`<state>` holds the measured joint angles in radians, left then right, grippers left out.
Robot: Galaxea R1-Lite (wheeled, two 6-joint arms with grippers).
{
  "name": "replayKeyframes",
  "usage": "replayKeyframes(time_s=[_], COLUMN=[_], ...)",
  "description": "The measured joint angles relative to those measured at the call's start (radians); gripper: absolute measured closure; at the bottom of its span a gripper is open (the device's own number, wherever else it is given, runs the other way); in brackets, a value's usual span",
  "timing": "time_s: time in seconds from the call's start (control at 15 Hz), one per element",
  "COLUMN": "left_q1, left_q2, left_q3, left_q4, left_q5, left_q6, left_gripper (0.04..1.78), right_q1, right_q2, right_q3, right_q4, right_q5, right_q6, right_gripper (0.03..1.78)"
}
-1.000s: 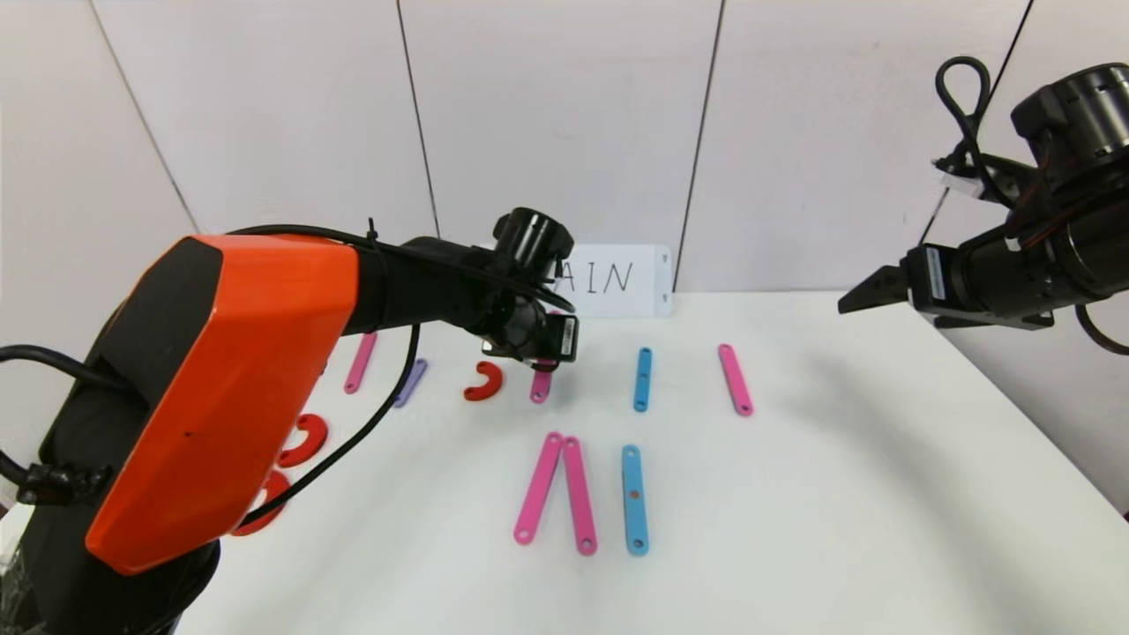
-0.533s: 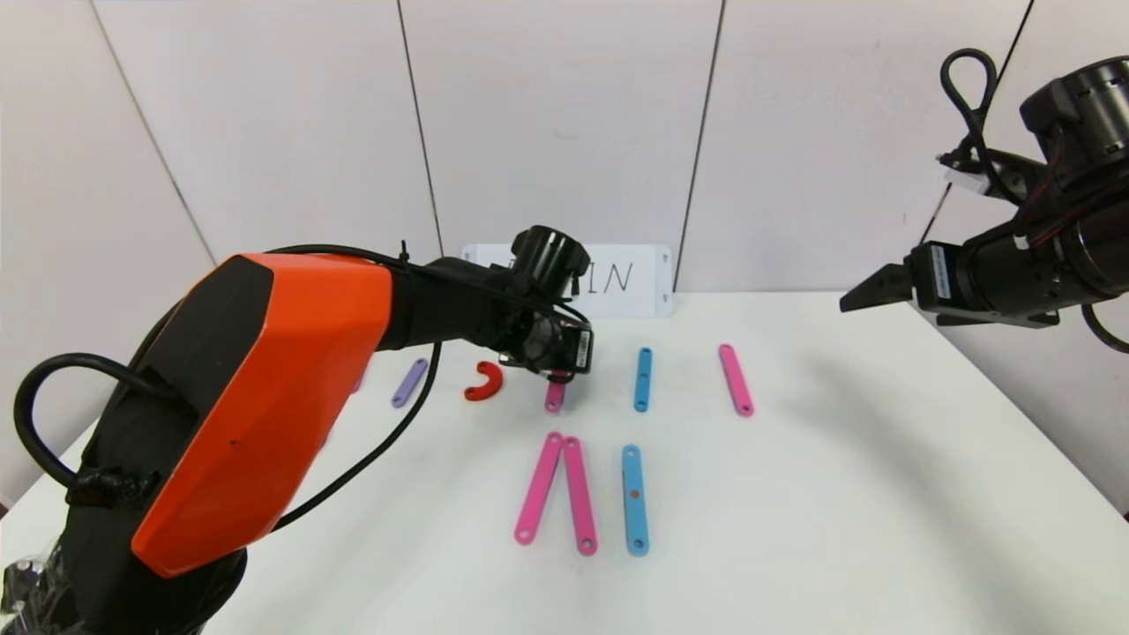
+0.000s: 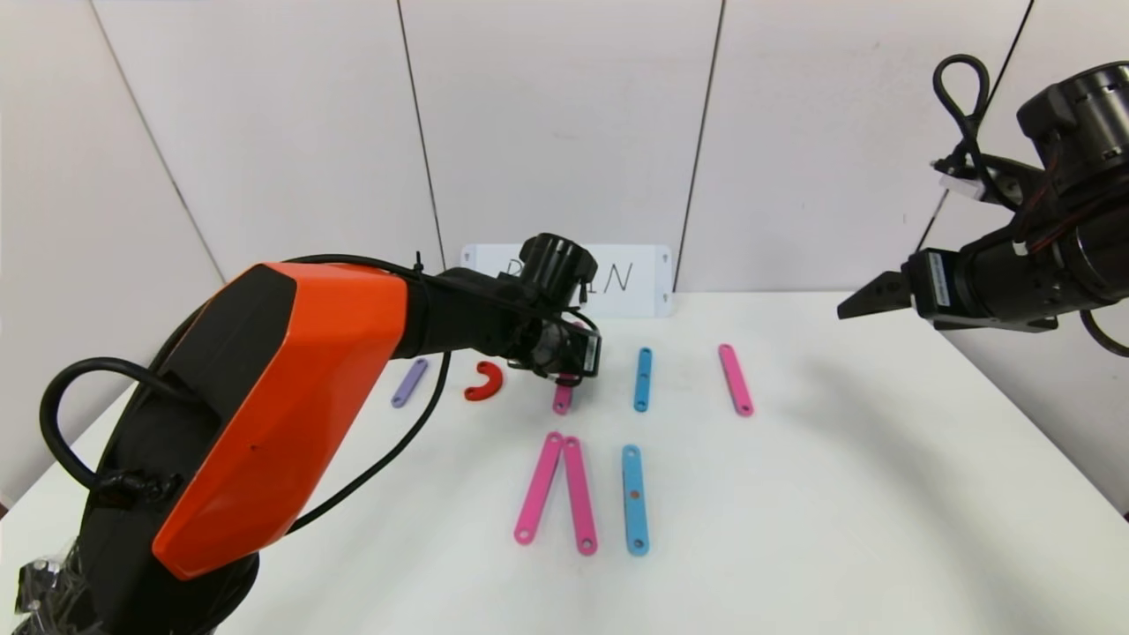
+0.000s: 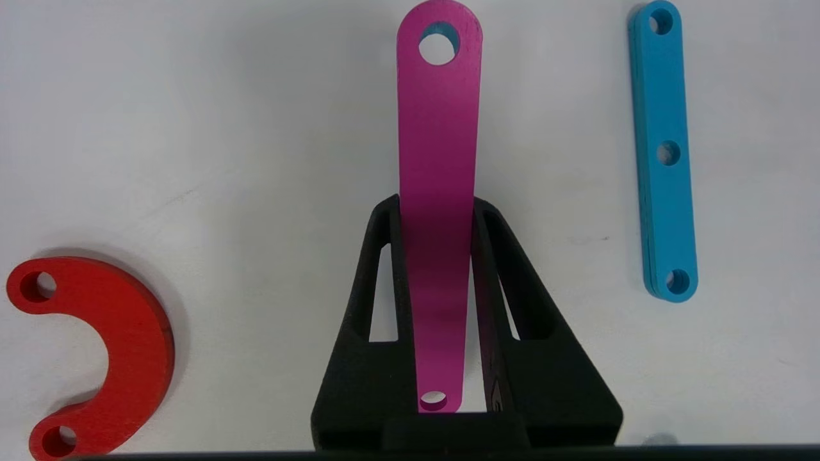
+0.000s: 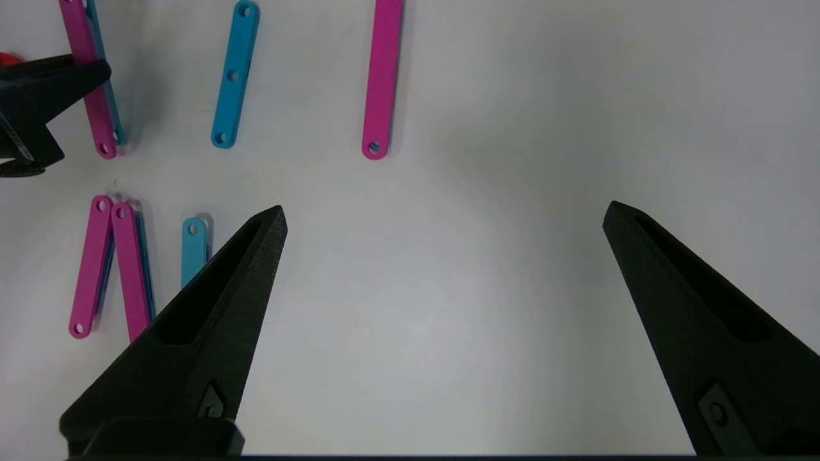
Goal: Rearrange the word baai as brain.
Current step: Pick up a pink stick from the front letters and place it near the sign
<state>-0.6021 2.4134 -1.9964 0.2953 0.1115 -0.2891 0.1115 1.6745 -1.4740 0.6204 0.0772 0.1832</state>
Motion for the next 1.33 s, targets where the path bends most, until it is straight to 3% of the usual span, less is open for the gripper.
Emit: replayKeyframes(time_s=[0.47,0.67,0.87,1.07,1.33], left_q1=[-0.001,-0.001,-0.002,-0.003,0.033], left_q2=[0.014,0.018,0.021,0.022,-0.004], left_q3=[0.003,0.004,0.004,0.004,0.004], left_q4=[0.006,-0.001,-0.004,-0.015,-0.056], left_q5=[0.0,0.0,0.0,0.001,0.001], left_q6=[0.029,0.03,0.029,0.028,0.027], left_gripper=[1.51,1.38,1.01,0.5,0.12], right_q1=[0.003,0.003,0.004,0.004,0.006], right_q2=[-0.003,-0.003,-0.003,-0.003,-0.003], right_q3=[0.003,0.004,0.006,0.01,0.011], right_q4=[-0.001,-0.001,-0.001,-0.001,-0.001], right_q5=[0.0,0.0,0.0,0.001,0.001], right_q6=[-0.002,-0.002,-0.005,-0.011,-0.012], right_gripper=[0.08,0.08,0.08,0.08,0.08])
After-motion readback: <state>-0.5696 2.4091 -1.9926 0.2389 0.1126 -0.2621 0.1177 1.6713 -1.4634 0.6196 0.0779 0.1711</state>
